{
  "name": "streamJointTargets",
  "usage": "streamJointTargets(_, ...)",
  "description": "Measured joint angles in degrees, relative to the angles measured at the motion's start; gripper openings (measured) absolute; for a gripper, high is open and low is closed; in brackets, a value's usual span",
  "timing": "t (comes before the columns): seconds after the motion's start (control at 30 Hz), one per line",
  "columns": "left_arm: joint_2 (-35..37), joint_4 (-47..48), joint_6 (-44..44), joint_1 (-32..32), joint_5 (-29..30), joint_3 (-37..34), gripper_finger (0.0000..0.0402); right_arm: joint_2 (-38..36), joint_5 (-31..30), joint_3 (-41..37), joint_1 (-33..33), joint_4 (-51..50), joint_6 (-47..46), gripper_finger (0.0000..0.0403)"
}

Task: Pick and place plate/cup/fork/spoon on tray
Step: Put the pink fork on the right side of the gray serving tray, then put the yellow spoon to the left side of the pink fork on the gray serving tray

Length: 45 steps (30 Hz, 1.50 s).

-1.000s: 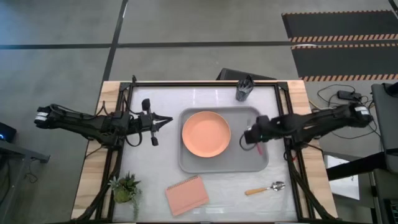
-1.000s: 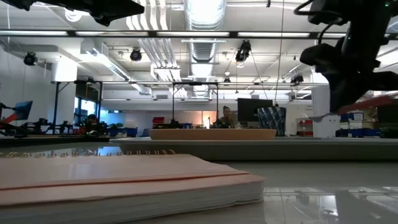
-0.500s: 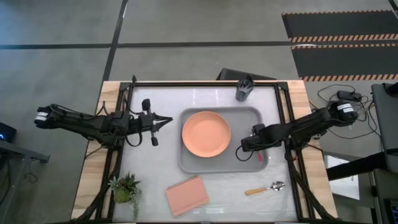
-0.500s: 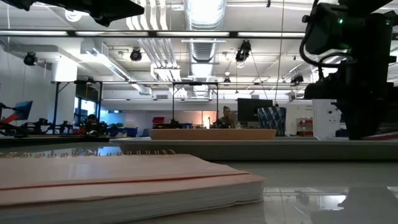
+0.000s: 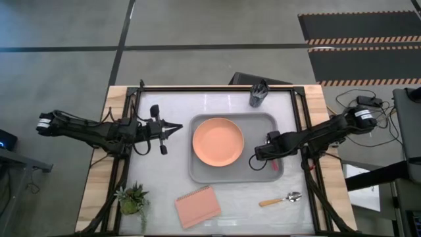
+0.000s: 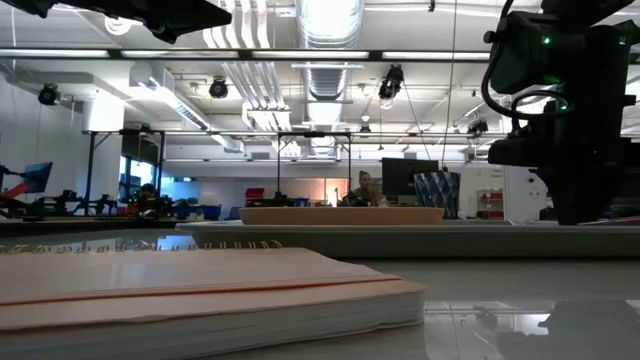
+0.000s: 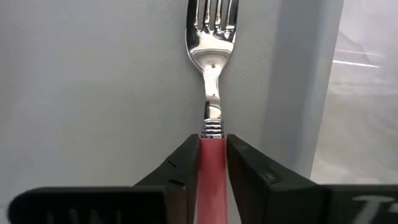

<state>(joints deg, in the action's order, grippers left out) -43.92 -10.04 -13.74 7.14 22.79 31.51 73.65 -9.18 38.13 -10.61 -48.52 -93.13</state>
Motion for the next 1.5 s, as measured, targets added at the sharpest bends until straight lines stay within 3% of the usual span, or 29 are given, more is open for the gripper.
streamJointTargets(0.4, 0.00, 0.01, 0.00, 0.00, 0.00, 0.00, 0.0000, 0.37, 0.21, 0.02, 0.00, -0.19, 0.04, 0.0135)
streamJointTargets(0.7, 0.00, 0.07, 0.00, 0.02, 0.00, 0.00, 0.0000, -1.28, 1.04, 3.97, 0.00, -1.04, 4.36, 0.0138)
streamJointTargets(0.9, 0.00, 0.07, 0.98, 0.01, -0.01, 0.00, 0.0000, -2.77, 6.22, 6.93, -0.82, -0.58, 8.68, 0.0138)
streamJointTargets(1.1, 0.09, 0.07, 1.42, 0.01, -0.01, 0.00, 0.0000, -3.74, 6.75, 8.26, -7.74, 2.16, 9.10, 0.0140)
streamJointTargets(1.33, 0.04, 0.07, 1.45, 0.00, -0.01, 0.00, 0.0000, -3.57, 15.54, 8.33, -19.53, 9.39, 6.49, 0.0129)
streamJointTargets(1.5, 0.04, 0.07, 1.46, 0.01, -0.01, 0.00, 0.0000, -3.41, 15.71, 8.28, -27.93, 9.80, 8.79, 0.0120)
